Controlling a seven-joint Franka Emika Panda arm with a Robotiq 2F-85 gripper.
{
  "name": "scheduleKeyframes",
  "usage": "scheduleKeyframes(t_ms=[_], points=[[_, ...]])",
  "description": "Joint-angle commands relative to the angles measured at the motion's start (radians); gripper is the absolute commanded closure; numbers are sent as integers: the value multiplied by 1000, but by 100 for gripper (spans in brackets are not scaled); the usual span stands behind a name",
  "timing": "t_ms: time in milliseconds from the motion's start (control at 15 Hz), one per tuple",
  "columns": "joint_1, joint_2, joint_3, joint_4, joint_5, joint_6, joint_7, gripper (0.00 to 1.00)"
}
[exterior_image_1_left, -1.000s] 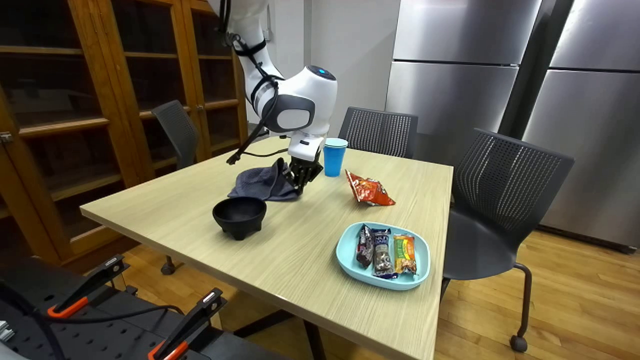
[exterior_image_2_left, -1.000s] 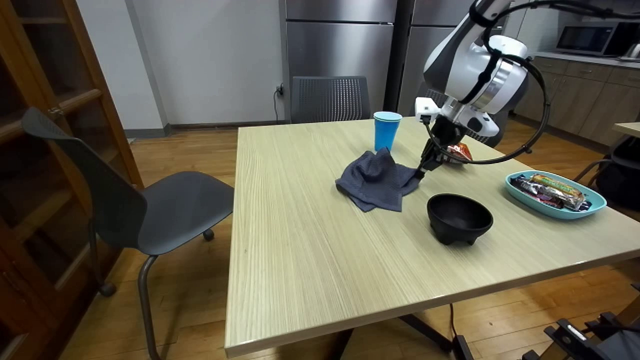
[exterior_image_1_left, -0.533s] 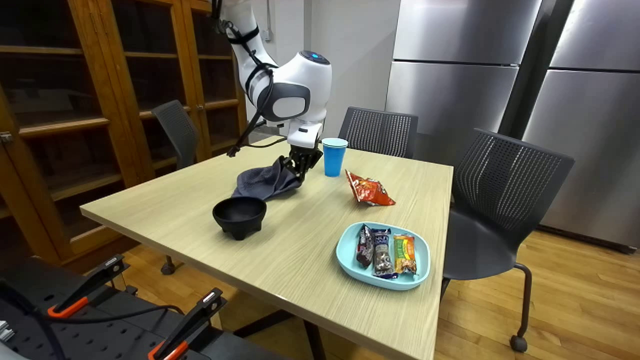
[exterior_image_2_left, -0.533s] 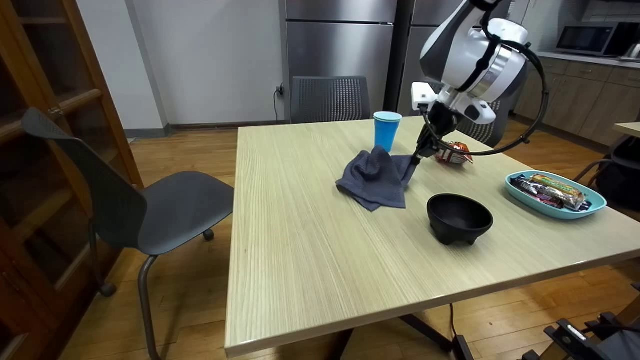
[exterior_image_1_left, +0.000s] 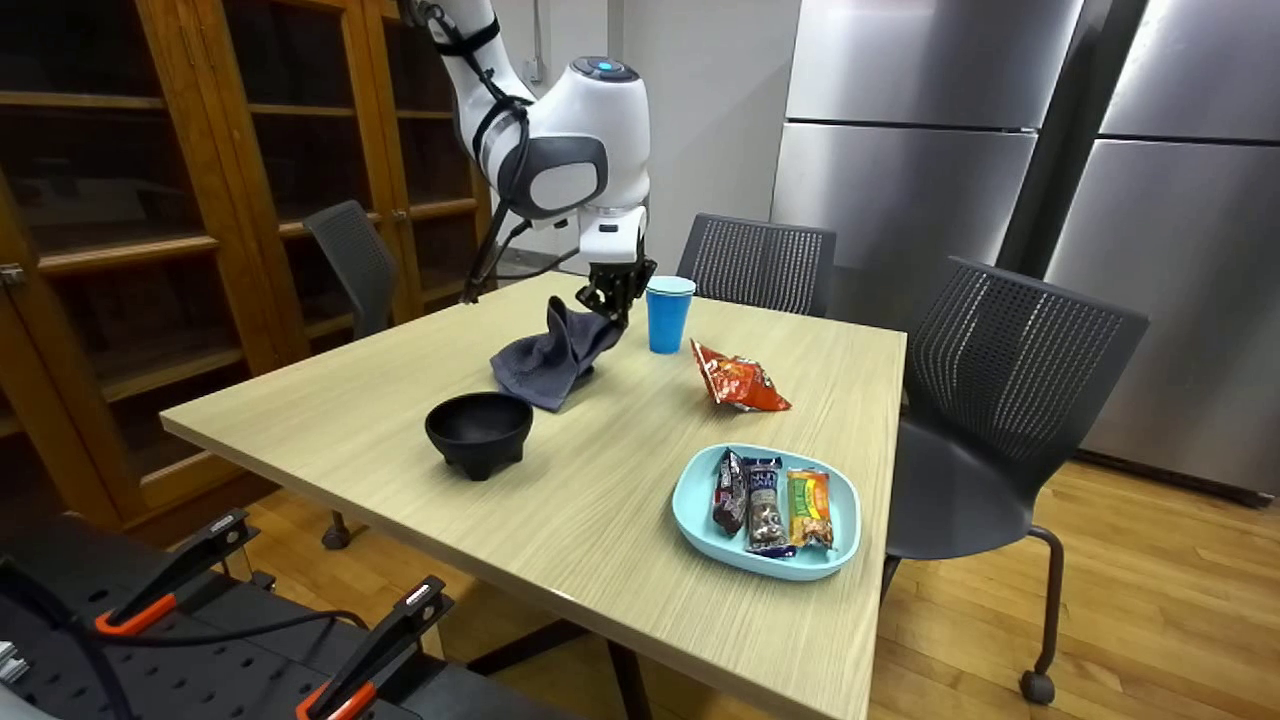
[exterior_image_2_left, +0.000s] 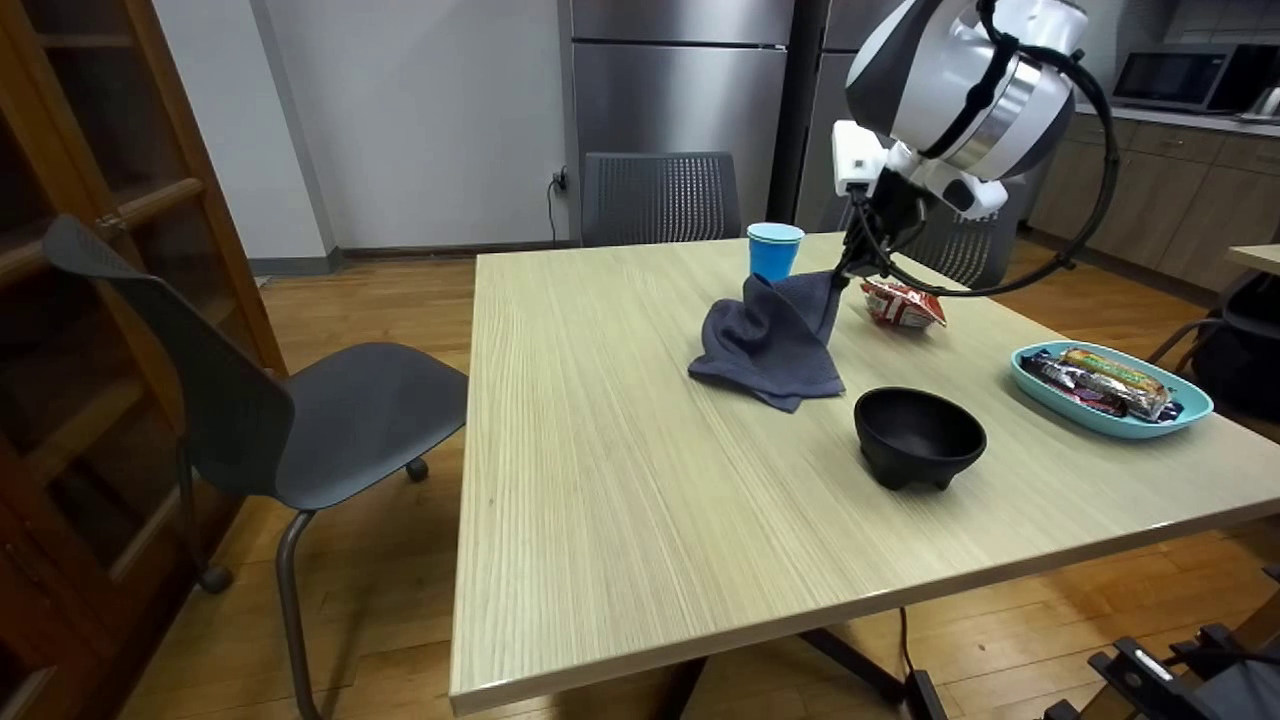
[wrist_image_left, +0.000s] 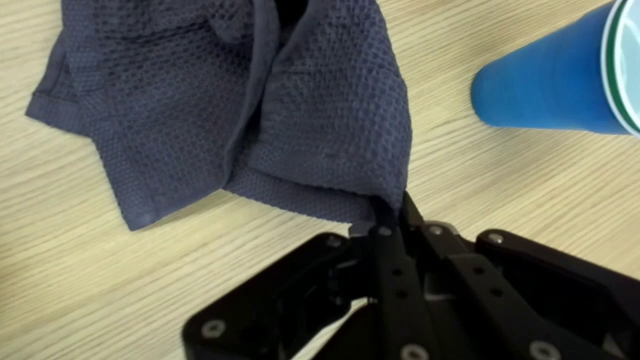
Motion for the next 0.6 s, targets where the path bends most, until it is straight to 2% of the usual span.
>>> scheduleKeyframes(t_ms=[0, 267, 333, 533], points=[[-46, -52, 57, -49, 33, 70, -61, 99], [-80, -59, 97, -59, 28, 144, -72, 99], [-99, -98, 121, -107, 36, 174, -84, 99], [-163, -140, 193, -152, 36, 252, -90, 99]])
